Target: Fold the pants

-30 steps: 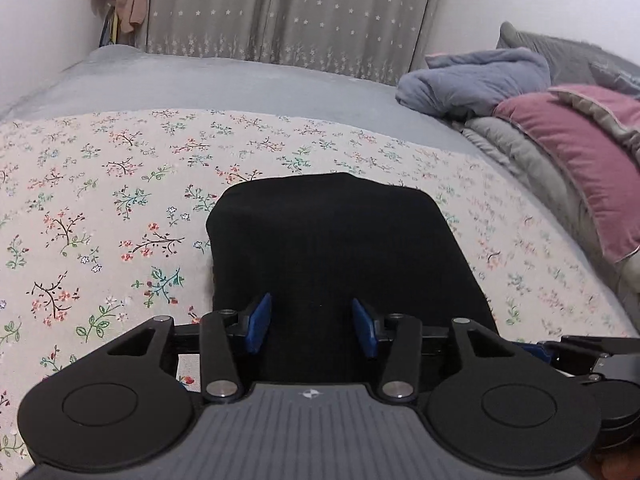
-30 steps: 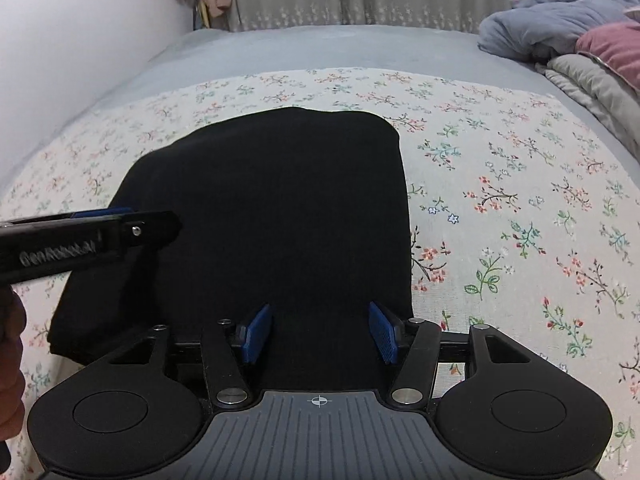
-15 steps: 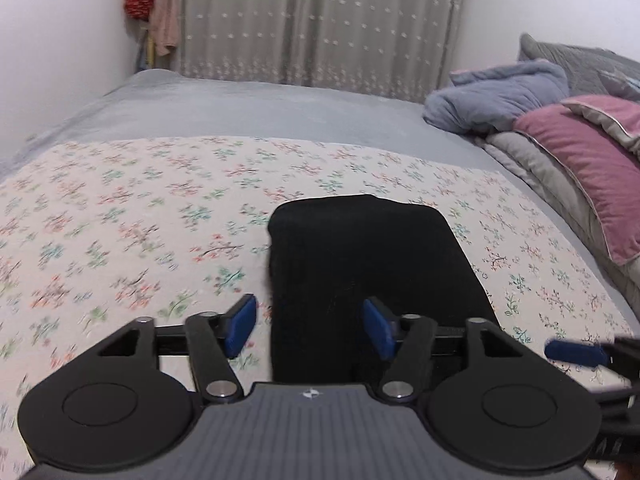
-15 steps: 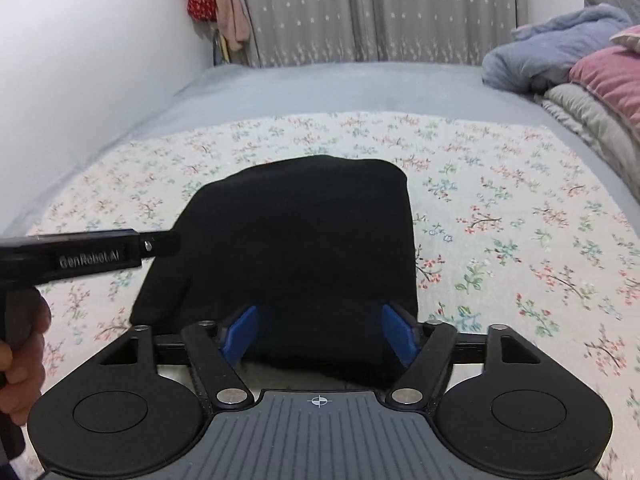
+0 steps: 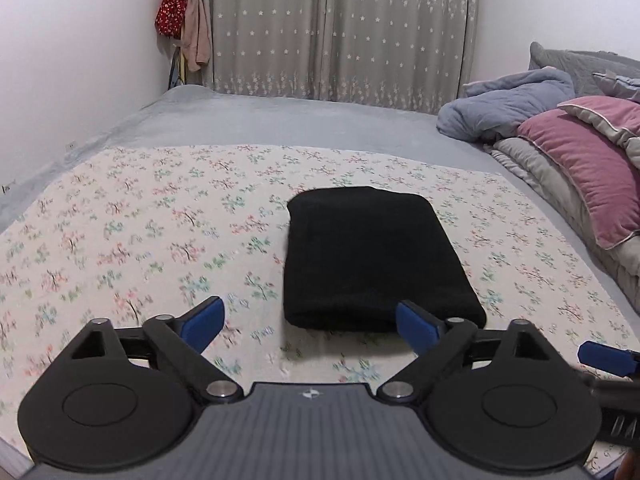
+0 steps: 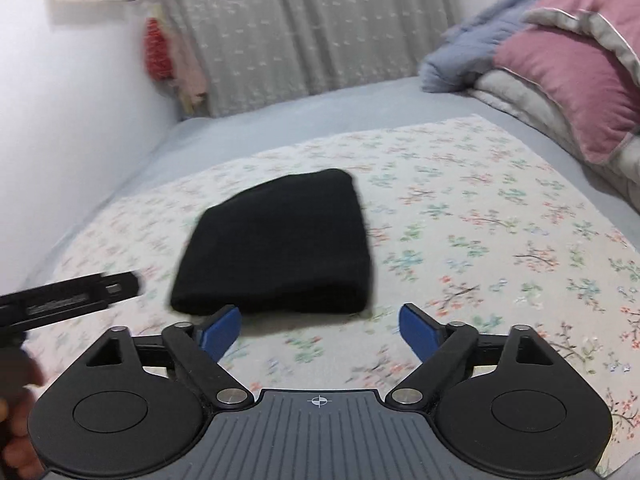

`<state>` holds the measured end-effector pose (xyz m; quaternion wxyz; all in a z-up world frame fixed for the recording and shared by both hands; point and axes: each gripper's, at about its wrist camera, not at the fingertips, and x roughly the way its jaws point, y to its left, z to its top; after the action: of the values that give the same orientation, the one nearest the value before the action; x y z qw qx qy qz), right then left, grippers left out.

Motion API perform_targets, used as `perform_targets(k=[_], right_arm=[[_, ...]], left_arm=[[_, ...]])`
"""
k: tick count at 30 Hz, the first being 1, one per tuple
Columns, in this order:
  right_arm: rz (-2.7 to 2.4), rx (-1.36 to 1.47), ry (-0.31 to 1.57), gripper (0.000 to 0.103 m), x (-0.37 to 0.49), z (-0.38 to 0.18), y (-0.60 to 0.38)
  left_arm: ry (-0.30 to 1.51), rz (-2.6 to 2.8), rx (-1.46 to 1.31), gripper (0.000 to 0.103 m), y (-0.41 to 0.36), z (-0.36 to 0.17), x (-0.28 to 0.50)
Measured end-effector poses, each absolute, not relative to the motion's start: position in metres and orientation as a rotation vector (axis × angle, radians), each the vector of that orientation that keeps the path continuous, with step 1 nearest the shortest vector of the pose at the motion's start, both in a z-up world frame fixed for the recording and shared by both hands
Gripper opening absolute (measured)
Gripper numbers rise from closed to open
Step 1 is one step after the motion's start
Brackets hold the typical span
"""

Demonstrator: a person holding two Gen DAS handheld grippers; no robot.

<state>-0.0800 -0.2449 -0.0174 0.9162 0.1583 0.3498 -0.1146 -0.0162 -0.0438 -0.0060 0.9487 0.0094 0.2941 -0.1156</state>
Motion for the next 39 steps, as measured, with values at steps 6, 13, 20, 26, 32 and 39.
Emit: perform_targets(k=[6,13,20,26,32,39], right_arm=[[-0.186,0.17,0.736,0.096,-0.096,-0.034,-0.228],[-0.195,0.14,0.736,0.101,-0.095,-0.04,-0.223],[-0.228,0.141,0.731,0.102,-0.097,-0.044,-0.226],[-0.231,0.146,0.703,0.102,-0.1,-0.041,-0.226],[-0.231,0.144,0.701,0.102,-0.1,-0.041,-0.225],[-0.23,0.143,0.701,0.103,-0.099,-0.042,-0.225]], left_arm=[[0.643,-0.215,0.096,0.101,-0.051,-0.042,-0.011],[0.625,-0.229,0.123,0.103,-0.05,-0.045,-0.018],[0.663,-0.256,0.086,0.103,-0.049,-0.051,-0.026],[0.645,-0.256,0.078,0.103,-0.05,-0.049,-0.03],[0.649,-0.246,0.066,0.103,-0.05,-0.049,-0.03],[0.653,-0.253,0.053,0.103,-0.05,-0.049,-0.03]])
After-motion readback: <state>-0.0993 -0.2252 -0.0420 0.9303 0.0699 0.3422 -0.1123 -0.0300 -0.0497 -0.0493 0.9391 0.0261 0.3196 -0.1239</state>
